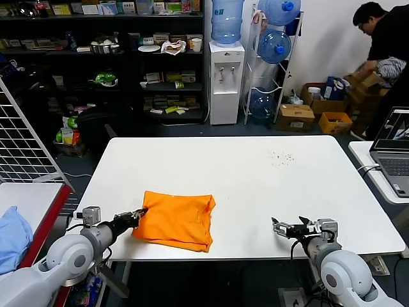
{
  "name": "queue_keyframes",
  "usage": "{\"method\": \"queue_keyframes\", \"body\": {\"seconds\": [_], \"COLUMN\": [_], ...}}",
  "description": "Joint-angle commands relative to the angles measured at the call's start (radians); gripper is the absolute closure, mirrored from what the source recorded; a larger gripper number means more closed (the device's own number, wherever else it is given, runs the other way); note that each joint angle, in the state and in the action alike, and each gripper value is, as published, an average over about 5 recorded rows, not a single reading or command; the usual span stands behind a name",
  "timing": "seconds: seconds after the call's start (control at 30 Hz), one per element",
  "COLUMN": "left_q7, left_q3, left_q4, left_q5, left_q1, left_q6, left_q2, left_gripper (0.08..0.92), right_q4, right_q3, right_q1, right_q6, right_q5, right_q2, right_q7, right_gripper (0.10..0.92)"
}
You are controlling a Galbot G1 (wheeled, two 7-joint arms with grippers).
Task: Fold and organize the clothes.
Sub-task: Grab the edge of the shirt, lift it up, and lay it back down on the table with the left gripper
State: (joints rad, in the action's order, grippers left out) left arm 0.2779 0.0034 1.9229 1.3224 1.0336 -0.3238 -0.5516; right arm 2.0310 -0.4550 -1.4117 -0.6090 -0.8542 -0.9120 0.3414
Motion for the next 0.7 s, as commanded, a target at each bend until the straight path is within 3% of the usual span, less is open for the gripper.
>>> {"method": "queue_keyframes", "body": {"seconds": [0.03,0.4,0.7], "left_q7": [0.221,0.398,0.512], "left_q3": [-0.239,-0.498,-0.452], "left_q4": [0.271,0.300,0.223], "left_q5": [0.052,0.201,0.360], "left_q1": [0.087,0.237,0.178], "left_q6": [-0.050,-0.085,-0.096], "left_q2": [0.022,0.214,0.339], "left_gripper": [0.896,0.896,0.896], "right_q4": [-0.005,-0.016,-0.022], "right_q3": [0.007,0.017,0.030], "right_q1": [0.010,0.025,0.039], "right_q6": [0.005,0.019,0.026], "right_q5": [0.011,0.022,0.028], "right_q2": [0.002,0.022,0.028], "right_q7": [-0.013,-0.038,-0.050], "right_gripper": [0.104,0.104,0.104]}}
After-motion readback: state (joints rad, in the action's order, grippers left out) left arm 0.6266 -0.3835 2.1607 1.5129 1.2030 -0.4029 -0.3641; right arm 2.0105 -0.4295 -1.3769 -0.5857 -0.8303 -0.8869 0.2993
